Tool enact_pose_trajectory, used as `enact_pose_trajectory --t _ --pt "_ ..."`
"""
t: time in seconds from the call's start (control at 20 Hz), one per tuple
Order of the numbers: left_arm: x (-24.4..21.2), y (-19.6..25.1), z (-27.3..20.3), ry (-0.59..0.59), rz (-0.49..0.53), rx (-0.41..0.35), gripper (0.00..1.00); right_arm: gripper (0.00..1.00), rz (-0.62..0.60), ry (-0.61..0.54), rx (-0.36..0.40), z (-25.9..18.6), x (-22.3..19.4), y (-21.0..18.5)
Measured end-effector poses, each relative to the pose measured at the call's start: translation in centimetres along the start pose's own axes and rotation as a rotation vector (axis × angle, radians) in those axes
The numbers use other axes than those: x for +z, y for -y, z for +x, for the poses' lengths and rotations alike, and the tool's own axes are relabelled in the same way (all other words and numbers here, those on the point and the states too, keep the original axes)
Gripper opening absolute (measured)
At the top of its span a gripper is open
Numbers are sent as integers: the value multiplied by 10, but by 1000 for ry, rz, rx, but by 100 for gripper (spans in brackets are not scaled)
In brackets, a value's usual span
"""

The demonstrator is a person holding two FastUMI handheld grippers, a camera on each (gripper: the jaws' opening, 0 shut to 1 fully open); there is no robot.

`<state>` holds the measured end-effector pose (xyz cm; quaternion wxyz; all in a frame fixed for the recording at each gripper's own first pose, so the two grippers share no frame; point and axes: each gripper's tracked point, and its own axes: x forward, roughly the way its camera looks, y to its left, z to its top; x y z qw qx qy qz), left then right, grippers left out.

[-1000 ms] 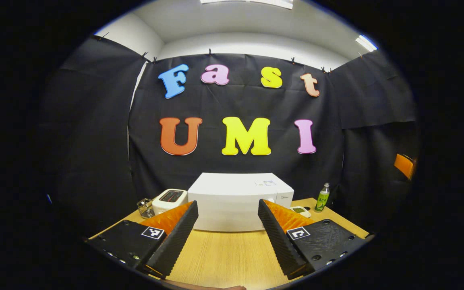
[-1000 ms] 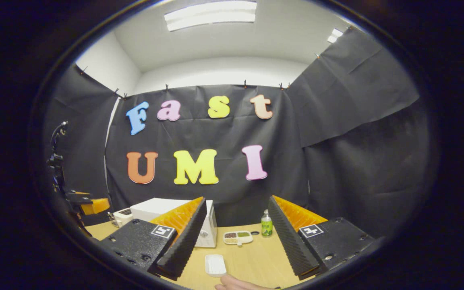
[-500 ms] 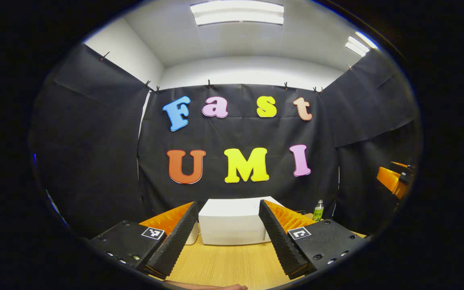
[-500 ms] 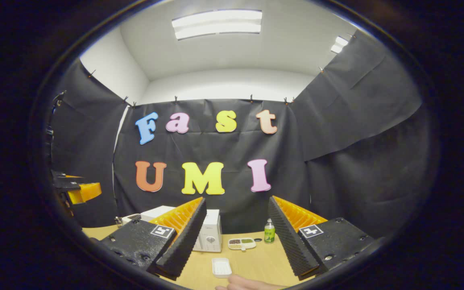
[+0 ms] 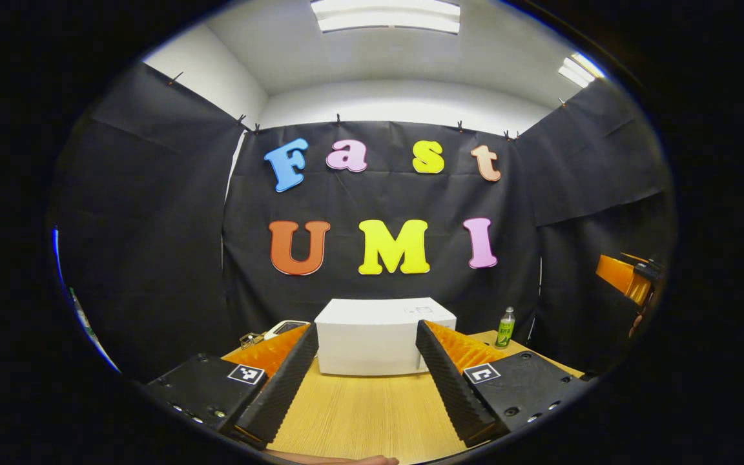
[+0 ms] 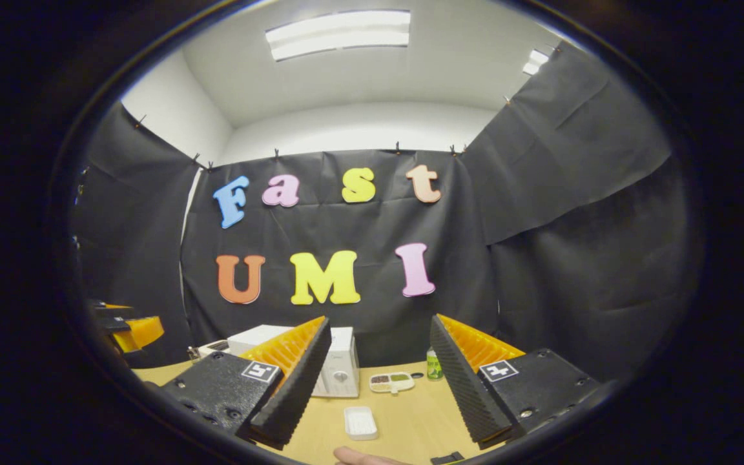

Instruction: Open the microwave oven with the left hand, put the food in, and close the microwave oven.

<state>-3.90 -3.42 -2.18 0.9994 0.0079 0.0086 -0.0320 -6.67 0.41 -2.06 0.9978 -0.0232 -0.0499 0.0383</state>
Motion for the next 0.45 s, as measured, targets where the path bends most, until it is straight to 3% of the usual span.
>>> enact_pose_trajectory --t 0.2,0.25,0.45 --pt "-1 -3 1 6 -22 3 95 98 -1 -7 18 0 -5 -4" --pt "-1 -3 1 7 -17 2 95 90 1 -8 19 0 -5 -4" --pt "-5 -4 1 8 -6 -4 95 89 14 -5 27 1 -5 -10"
